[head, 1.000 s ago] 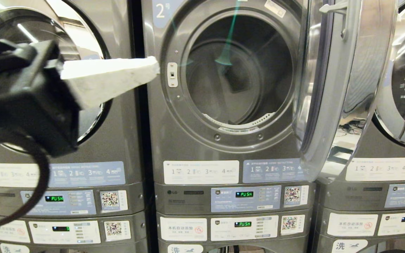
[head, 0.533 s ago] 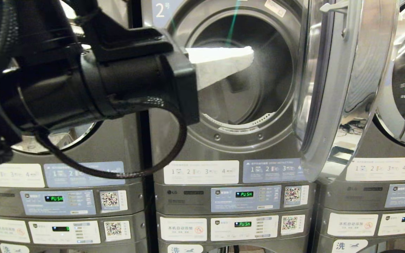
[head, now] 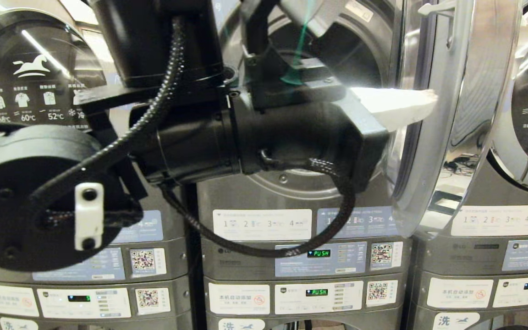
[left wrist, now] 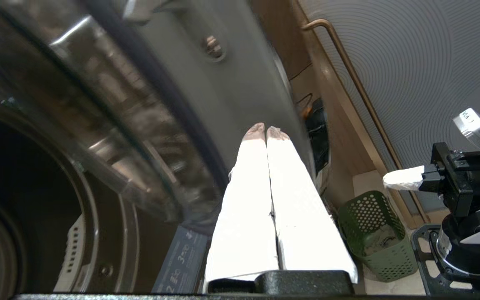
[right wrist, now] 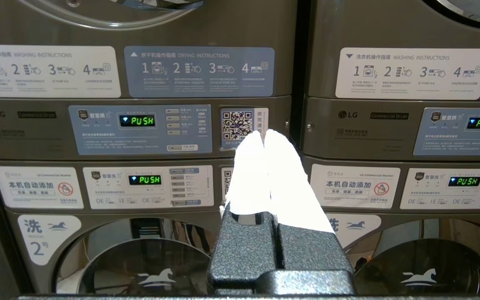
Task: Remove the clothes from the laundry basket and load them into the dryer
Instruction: Open the dryer
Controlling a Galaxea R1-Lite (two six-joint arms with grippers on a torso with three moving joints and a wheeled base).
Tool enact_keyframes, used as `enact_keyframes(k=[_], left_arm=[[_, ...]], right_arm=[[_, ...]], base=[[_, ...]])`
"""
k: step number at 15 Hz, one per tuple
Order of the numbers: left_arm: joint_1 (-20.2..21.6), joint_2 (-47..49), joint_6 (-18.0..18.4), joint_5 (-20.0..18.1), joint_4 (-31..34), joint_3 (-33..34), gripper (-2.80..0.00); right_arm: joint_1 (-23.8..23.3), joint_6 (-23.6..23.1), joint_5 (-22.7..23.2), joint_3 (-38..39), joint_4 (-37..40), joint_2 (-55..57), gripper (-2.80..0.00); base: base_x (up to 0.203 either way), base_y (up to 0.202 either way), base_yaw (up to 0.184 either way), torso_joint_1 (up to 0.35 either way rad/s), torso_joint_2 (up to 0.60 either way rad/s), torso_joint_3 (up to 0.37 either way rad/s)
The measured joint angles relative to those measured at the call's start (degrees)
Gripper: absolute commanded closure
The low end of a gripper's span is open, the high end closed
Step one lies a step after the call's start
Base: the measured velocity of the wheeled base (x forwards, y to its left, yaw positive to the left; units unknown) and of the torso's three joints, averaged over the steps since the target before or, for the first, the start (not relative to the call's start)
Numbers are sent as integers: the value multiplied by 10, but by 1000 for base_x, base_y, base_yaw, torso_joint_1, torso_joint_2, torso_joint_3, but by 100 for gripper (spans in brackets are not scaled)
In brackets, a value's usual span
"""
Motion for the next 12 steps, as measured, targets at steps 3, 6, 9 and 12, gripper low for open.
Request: enact_keyframes(k=[3, 6, 9, 12], left_arm=[[-34, 44, 1, 5, 2, -59, 0], [-85, 104, 1, 19, 5, -146, 0], [-142, 169, 1, 32, 23, -230, 0], [-164, 222, 6, 42, 45, -291, 0]], right_arm=[[0, 0, 0, 0, 0, 0, 0], [0, 1, 1, 0, 0, 0, 0], [0, 1, 0, 0, 0, 0, 0], [0, 4, 1, 0, 0, 0, 0]], base=[[0, 0, 0, 0, 0, 0], [0, 0, 0, 0, 0, 0], [0, 0, 0, 0, 0, 0], [0, 0, 0, 0, 0, 0]])
